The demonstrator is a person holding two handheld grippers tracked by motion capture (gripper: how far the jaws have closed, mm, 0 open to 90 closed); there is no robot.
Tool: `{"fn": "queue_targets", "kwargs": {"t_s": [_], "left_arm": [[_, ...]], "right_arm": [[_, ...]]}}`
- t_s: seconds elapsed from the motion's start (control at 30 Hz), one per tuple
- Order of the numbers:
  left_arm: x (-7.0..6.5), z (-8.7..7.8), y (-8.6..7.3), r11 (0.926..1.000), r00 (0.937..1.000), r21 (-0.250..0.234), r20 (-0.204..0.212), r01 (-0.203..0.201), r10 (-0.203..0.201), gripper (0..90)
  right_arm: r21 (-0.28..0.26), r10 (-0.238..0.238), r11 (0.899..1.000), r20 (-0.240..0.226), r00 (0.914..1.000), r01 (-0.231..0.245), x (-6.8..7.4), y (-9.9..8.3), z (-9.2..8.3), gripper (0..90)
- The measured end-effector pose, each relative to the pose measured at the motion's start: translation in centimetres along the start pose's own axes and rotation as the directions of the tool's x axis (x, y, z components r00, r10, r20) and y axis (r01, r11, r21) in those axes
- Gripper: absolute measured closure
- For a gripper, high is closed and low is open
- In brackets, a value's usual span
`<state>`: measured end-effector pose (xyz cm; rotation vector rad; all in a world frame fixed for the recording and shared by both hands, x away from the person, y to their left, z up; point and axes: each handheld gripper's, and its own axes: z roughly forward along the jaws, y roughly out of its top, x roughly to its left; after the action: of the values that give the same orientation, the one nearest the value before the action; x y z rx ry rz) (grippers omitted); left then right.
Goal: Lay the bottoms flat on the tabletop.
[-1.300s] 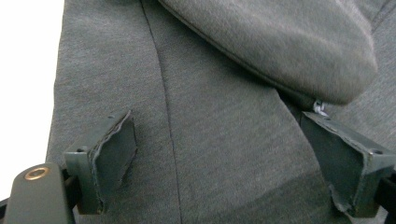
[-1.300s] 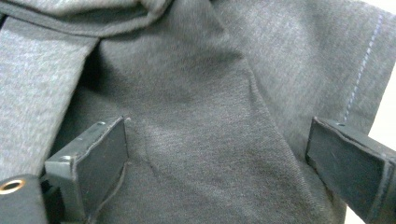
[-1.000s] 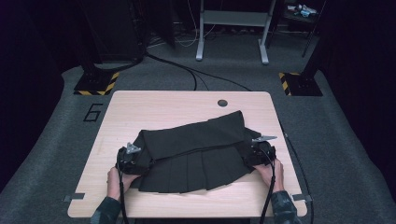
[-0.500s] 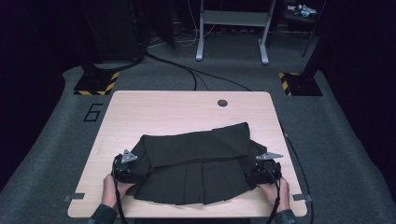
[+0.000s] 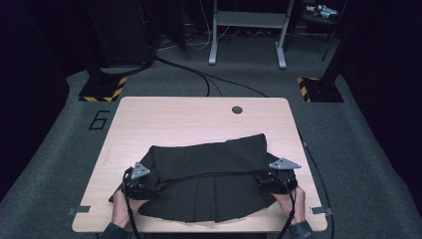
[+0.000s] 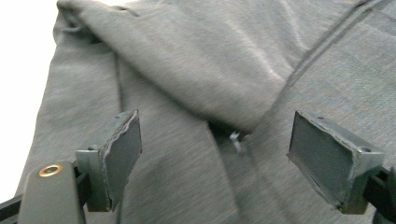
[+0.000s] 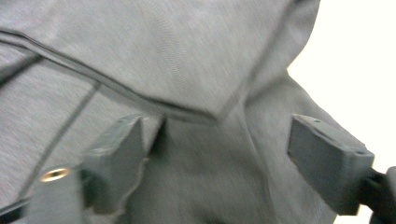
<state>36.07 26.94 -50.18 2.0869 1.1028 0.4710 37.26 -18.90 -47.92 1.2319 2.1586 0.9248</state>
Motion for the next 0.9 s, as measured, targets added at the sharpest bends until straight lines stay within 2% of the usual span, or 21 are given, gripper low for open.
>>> {"fn": "queue_targets", "kwargs": {"t_s": [0.1,0.13,0.17,0.23,0.3,0.37,0.47,0.53,0.63,0.77,0.8,0.9], "left_arm": [[-0.3,0.4,0.1,0.9999,1.0000,0.011,0.007,0.002,-0.002,19.8],[-0.4,0.6,0.1,0.9999,1.0000,0.014,0.007,-0.002,0.002,19.8],[-0.5,0.8,0.1,0.9996,0.9999,0.025,0.011,-0.013,0.013,22.6],[-0.6,0.9,0.2,0.9995,0.9998,0.025,0.010,-0.018,0.018,24.0],[-0.6,1.2,0.2,0.9986,0.9995,0.042,0.006,-0.032,0.032,28.1],[-0.7,1.4,0.3,0.9985,0.9996,0.046,-0.002,-0.029,0.029,32.3],[-0.6,1.6,0.2,0.9986,0.9992,0.051,-0.037,-0.013,0.015,44.7],[-0.6,1.6,0.1,0.9981,0.9990,0.058,-0.039,-0.020,0.022,49.8],[-0.7,1.8,-0.1,0.9986,0.9986,0.051,-0.050,-0.014,0.017,55.7],[-0.6,1.8,0.0,0.9978,0.9987,0.061,-0.043,-0.024,0.026,57.3],[-0.6,1.8,0.0,0.9977,0.9987,0.062,-0.041,-0.026,0.028,57.4],[-0.6,1.8,0.0,0.9983,0.9986,0.053,-0.046,-0.024,0.026,58.1]], "right_arm": [[0.010,-0.044,0.999,0.005,0.9990,0.044,0.9,0.9,0.4,31.2],[0.010,-0.044,0.999,0.005,0.9990,0.044,0.9,0.9,0.4,31.2],[0.024,-0.058,0.998,0.015,0.9982,0.057,1.2,1.2,0.9,36.8],[0.036,-0.042,0.998,0.021,0.9989,0.042,1.3,1.3,1.1,38.9],[0.046,-0.048,0.998,0.032,0.9983,0.046,1.3,1.5,1.4,42.3],[0.056,-0.046,0.997,0.039,0.9982,0.044,1.3,1.7,1.6,46.8],[0.068,-0.052,0.997,0.050,0.9974,0.048,1.5,1.8,2.0,53.1],[0.079,-0.052,0.996,0.053,0.9972,0.048,1.6,1.9,2.2,54.7],[0.066,-0.063,0.996,0.060,0.9962,0.059,2.0,2.1,2.3,54.1],[0.061,-0.083,0.995,0.082,0.9932,0.078,2.5,2.4,2.5,50.0],[0.064,-0.071,0.996,0.081,0.9941,0.066,2.5,2.5,2.5,49.1],[0.061,-0.079,0.995,0.078,0.9939,0.074,2.5,2.8,2.7,49.4]]}}
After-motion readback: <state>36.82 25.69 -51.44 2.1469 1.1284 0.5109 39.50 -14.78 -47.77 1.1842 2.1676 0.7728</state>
